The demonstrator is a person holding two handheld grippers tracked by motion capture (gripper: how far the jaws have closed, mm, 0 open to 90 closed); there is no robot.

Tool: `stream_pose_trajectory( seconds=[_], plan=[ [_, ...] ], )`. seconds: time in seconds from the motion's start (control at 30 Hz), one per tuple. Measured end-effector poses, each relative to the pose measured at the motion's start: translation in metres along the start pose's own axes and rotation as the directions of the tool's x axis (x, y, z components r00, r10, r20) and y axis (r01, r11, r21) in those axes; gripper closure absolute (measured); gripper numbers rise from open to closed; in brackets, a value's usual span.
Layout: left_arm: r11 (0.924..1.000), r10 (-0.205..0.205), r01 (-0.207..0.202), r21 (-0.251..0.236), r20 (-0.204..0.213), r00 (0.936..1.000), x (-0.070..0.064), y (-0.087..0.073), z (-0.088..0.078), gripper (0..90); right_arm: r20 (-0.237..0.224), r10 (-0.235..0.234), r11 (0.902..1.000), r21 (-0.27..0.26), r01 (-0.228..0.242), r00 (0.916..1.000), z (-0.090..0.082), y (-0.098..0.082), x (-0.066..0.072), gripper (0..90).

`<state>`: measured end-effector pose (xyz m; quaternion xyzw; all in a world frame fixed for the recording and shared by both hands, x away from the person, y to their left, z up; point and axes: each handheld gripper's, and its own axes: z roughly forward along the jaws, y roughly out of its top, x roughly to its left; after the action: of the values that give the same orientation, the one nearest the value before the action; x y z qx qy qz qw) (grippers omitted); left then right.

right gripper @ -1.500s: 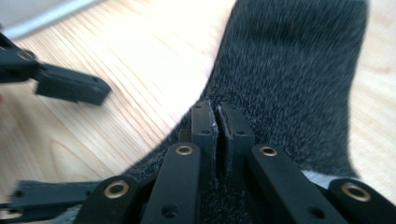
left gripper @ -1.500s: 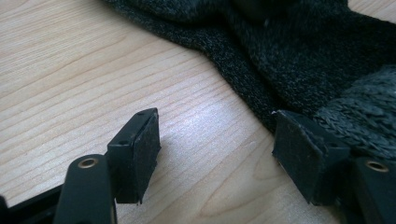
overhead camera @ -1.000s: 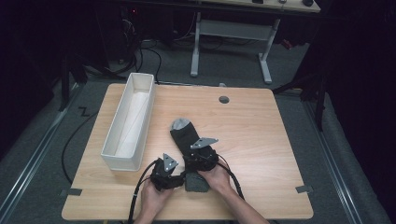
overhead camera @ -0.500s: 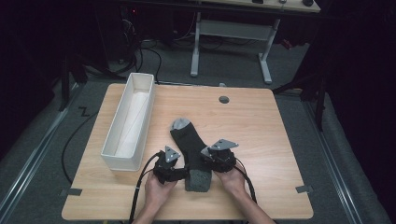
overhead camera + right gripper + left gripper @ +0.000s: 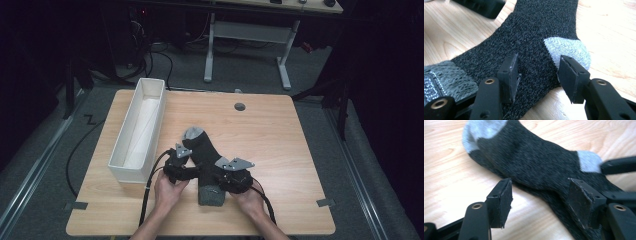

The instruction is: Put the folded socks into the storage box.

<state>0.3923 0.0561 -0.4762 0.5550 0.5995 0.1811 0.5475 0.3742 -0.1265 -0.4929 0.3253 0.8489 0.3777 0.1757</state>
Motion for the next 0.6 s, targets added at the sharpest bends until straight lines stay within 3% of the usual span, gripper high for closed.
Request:
stream_pose_trajectory(
  seconds=[0.23, 0.4, 0.6],
  plan=[
    [1.0000, 0.007, -0.007, -0.001, -0.034, 0.9994, 0.003, 0.014, 0.020, 36.0, 0.000, -0.030, 0.9994, -0.018, 0.030, 0.9996, -0.005, -0.009, 0.003, 49.7],
    [1.0000, 0.005, -0.005, -0.001, -0.053, 0.9986, 0.001, 0.022, 0.037, 34.8, -0.008, -0.009, 0.9994, -0.034, 0.008, 0.9999, -0.007, -0.015, 0.002, 49.7],
    [0.9976, -0.052, 0.048, -0.049, -0.091, 0.9945, 0.009, 0.027, 0.052, 35.8, -0.020, 0.010, 0.9994, -0.034, -0.010, 0.9998, -0.008, -0.017, 0.001, 49.8]
  ],
)
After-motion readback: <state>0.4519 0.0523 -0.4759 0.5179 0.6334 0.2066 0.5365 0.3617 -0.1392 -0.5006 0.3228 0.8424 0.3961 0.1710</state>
